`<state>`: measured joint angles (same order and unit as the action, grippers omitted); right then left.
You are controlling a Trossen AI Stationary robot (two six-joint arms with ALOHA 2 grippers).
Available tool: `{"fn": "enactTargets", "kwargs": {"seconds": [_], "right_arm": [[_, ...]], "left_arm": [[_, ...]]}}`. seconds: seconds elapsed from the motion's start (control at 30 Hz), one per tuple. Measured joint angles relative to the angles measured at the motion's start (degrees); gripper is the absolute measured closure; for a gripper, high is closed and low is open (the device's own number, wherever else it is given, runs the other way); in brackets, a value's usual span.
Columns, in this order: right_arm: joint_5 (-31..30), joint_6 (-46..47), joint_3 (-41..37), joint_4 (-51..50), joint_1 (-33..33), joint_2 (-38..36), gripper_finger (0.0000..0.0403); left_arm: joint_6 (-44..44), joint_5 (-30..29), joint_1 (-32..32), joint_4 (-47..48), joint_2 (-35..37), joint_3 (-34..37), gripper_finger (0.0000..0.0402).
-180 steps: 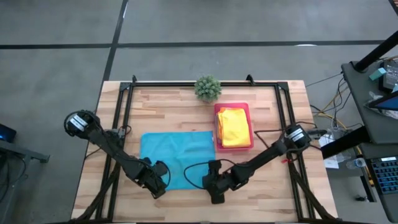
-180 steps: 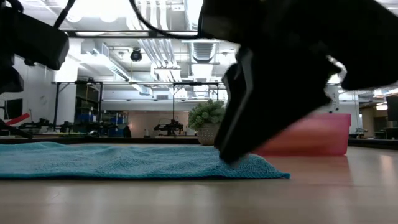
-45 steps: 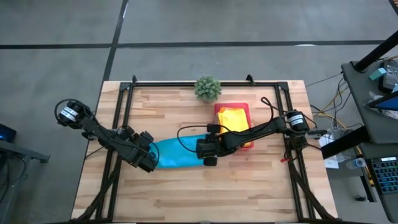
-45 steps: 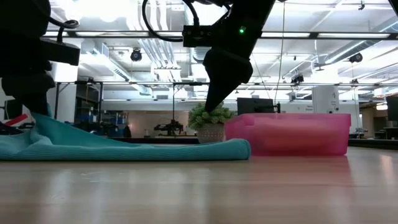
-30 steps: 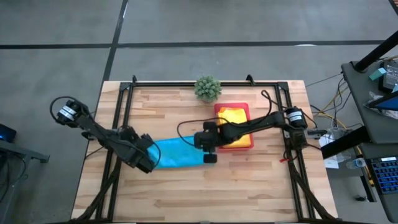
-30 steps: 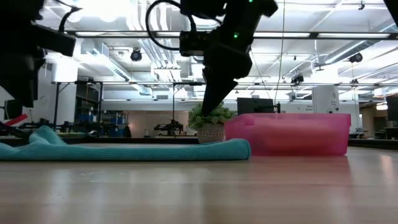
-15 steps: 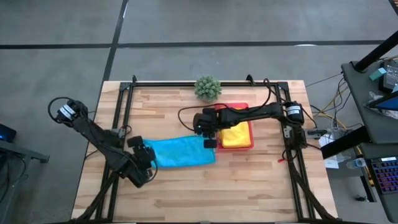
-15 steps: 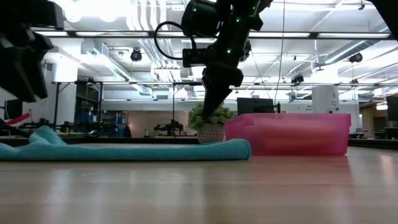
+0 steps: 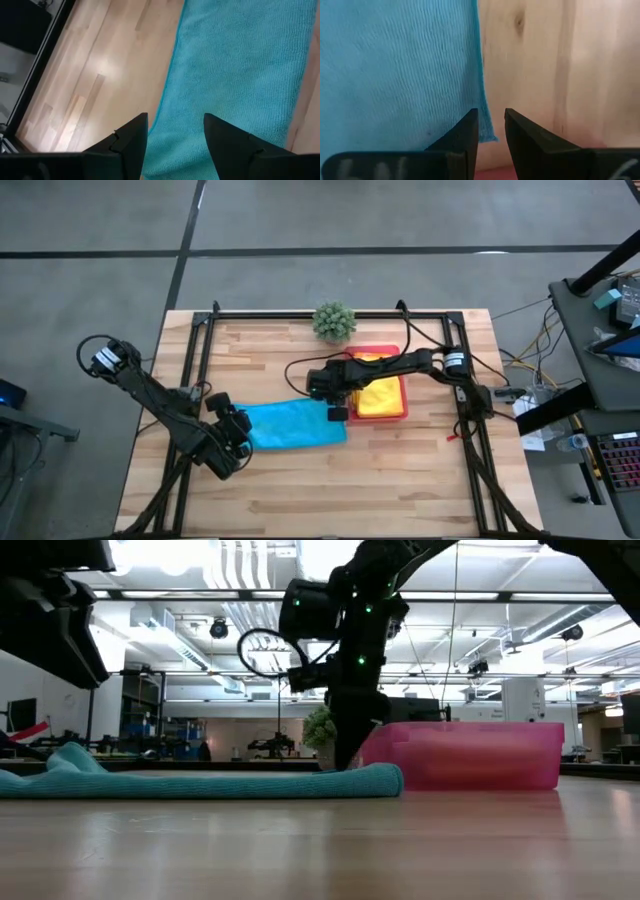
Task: Fold microfiber towels
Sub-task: Fold the blue towel
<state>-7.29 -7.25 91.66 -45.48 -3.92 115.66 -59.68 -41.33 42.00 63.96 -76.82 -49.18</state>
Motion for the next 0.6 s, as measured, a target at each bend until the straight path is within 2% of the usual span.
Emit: {"fn": "enactTargets", "kwargs": {"seconds": [0.23,0.37,0.6], "right_arm": [[0.6,0.1,0.1,2.0,-0.2,0.0,0.0314],[3.3,0.3,0.1,3.2,-0.2,0.0,0.0314],[3.3,0.6,0.1,4.8,-0.2,0.0,0.0314]], "left_arm": [[0.0,-1.2,0.0,0.0,0.0,0.0,0.0224],[0.0,-1.2,0.0,0.0,0.0,0.0,0.0224],[0.0,-1.2,0.0,0.0,0.0,0.0,0.0224]]}}
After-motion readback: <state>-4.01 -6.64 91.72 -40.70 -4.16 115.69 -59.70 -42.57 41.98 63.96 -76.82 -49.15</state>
